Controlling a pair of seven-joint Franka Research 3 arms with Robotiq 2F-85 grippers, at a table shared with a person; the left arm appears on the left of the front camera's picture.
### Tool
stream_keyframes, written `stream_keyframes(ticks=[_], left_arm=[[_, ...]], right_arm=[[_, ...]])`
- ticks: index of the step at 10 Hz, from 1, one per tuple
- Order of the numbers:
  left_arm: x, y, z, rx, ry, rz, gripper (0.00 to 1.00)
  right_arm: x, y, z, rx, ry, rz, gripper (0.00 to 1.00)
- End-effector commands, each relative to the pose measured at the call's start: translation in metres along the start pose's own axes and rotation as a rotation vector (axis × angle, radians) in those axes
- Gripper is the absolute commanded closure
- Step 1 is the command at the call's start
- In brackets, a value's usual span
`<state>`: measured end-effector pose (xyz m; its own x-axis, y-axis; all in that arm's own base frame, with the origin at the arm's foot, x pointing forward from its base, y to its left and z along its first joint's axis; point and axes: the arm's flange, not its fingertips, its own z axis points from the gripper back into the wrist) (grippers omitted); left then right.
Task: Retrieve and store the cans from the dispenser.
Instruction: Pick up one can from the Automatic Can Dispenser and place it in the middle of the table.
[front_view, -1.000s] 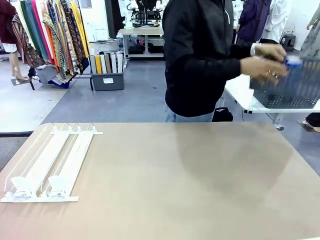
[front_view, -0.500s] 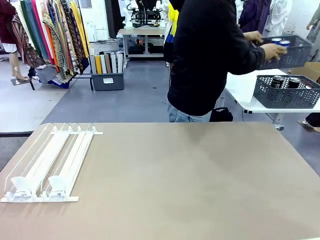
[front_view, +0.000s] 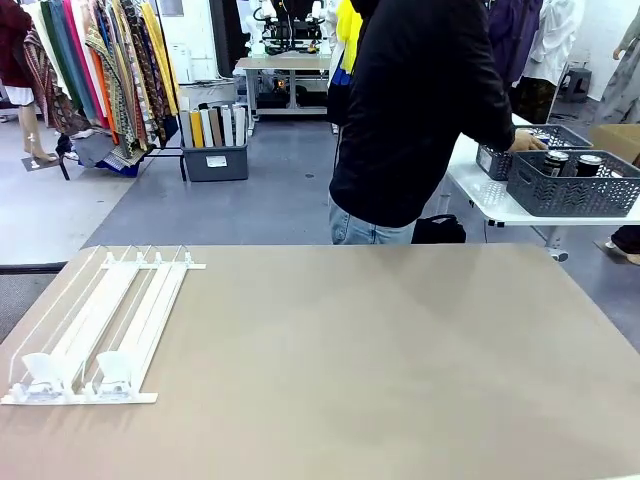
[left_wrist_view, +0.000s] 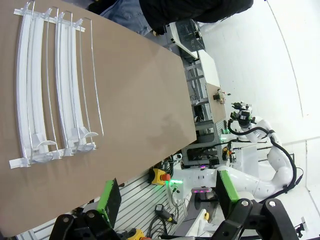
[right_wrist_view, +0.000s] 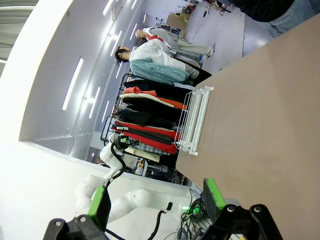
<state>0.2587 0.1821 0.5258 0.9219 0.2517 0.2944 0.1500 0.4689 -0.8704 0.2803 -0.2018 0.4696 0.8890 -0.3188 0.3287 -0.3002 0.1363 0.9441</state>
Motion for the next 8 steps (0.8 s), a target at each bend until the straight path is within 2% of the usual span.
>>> stream_keyframes(ticks=[1,8], left_arm=[[0.0005,-0.0009,-0.0004,-0.020,-0.008,-0.015,0.00],[0.0005,-0.0009,-0.0004,-0.020,-0.008,-0.015,0.00]], right_arm=[[0.0022,0.0023,0.0002,0.010,-0.003,0.025,0.00],[0.0022,0.0023,0.0002,0.010,-0.003,0.025,0.00]])
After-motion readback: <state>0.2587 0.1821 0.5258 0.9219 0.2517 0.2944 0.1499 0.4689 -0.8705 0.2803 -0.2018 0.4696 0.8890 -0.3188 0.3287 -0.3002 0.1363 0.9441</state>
